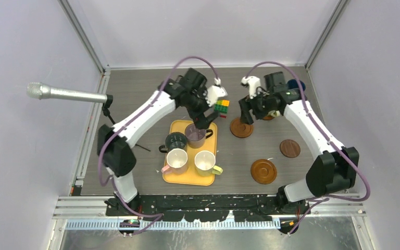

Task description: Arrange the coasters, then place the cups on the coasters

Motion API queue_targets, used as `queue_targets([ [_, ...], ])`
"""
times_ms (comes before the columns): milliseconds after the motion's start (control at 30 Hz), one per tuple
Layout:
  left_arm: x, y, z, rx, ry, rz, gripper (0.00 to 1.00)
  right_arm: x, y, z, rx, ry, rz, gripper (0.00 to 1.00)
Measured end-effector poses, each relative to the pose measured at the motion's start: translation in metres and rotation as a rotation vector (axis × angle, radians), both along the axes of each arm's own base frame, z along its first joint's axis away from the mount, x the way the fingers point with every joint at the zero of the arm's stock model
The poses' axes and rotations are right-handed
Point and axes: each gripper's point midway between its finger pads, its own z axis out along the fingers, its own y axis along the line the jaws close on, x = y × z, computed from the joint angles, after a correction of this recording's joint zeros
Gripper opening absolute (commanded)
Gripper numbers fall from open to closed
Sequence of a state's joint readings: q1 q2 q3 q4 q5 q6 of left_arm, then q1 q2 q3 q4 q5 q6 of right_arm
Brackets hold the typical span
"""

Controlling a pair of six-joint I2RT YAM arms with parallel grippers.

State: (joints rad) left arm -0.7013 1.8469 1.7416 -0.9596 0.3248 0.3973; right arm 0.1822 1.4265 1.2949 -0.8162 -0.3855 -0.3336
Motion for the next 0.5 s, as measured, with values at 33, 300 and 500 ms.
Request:
queue_targets([
  [33,0.004,0.006,0.016,-0.025,-0.031,0.018,0.97,-0.003,0.013,-0.004,0.003,0.010,0.041,0.76],
  [300,0.022,0.074,0.114,-0.201,-0.161,0.261,0.98,-0.026,0.100,-0.039,-0.045,0.050,0.367,0.76],
  [500,0.002,0.098,0.138,-0.271,-0.167,0.351,1.00,-0.034,0.145,-0.066,-0.106,0.057,0.560,0.73],
])
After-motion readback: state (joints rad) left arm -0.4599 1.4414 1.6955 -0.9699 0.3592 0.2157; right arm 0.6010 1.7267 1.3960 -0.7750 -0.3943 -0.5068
